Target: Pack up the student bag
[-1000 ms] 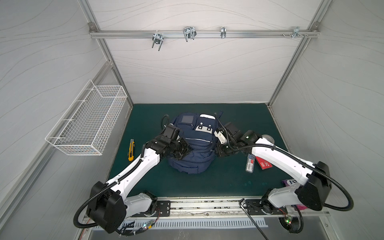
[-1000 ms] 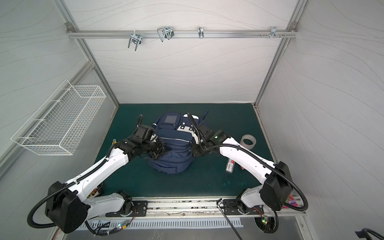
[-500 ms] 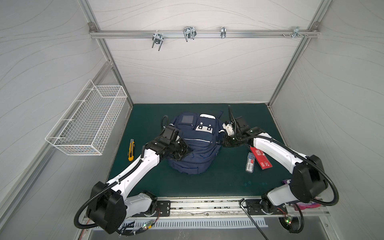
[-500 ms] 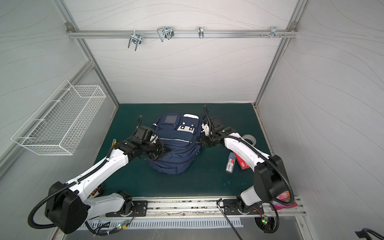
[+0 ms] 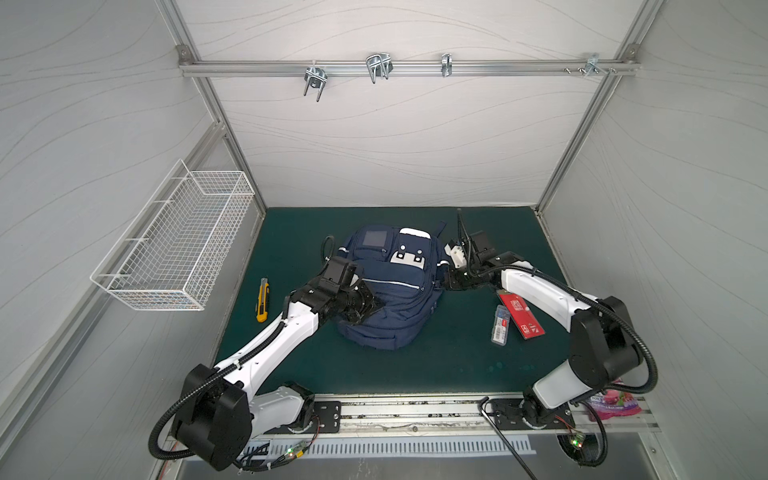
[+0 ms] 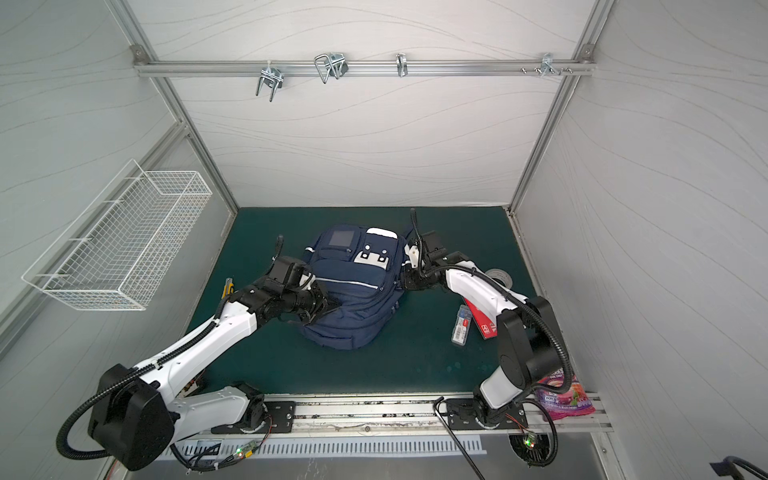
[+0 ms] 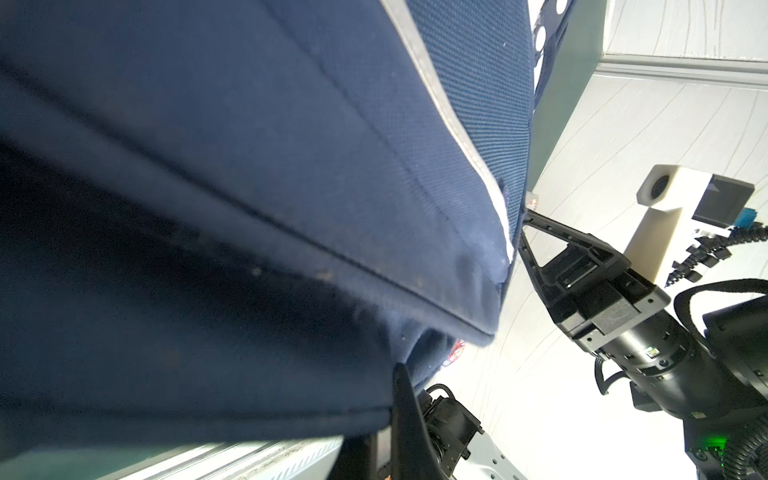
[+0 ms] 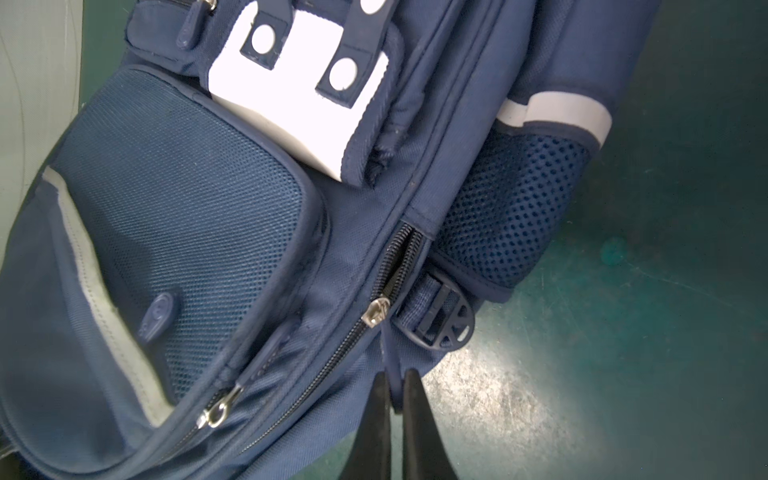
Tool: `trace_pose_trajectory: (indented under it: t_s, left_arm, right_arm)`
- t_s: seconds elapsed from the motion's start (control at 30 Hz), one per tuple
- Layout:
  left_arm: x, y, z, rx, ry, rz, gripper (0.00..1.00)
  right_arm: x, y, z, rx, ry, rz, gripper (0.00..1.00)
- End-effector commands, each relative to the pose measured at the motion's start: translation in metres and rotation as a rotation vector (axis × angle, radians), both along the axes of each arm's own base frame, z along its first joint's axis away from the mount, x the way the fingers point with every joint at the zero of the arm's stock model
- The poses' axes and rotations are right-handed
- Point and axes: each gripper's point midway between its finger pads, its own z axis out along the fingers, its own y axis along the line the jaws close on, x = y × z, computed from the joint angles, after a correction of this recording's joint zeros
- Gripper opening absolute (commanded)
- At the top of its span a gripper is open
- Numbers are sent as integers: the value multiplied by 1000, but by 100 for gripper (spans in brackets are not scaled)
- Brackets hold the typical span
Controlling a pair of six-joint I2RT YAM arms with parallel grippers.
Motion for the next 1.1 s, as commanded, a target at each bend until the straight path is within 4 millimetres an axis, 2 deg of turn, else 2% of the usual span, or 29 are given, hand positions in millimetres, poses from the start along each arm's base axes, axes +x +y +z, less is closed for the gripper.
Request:
trace_pose_trajectory:
  t_s: [0.0,0.37,0.83,1.07]
  left_arm:
    - [4,6,1,16,-12,15,0]
    - [-1,14,-1,41,-2,20,0]
    - [-2,16,-8,39,14,32,0]
    - [-6,18,-10,43,17,35,0]
  right_arm:
    - [33,-36,-13,-122,-72,-129,0]
    - [52,-44,-15,-153,-82,-177,0]
    - [60,-49,-17,-160,-80,-206,0]
    - [67,-48,-8,-126,-95,-221,0]
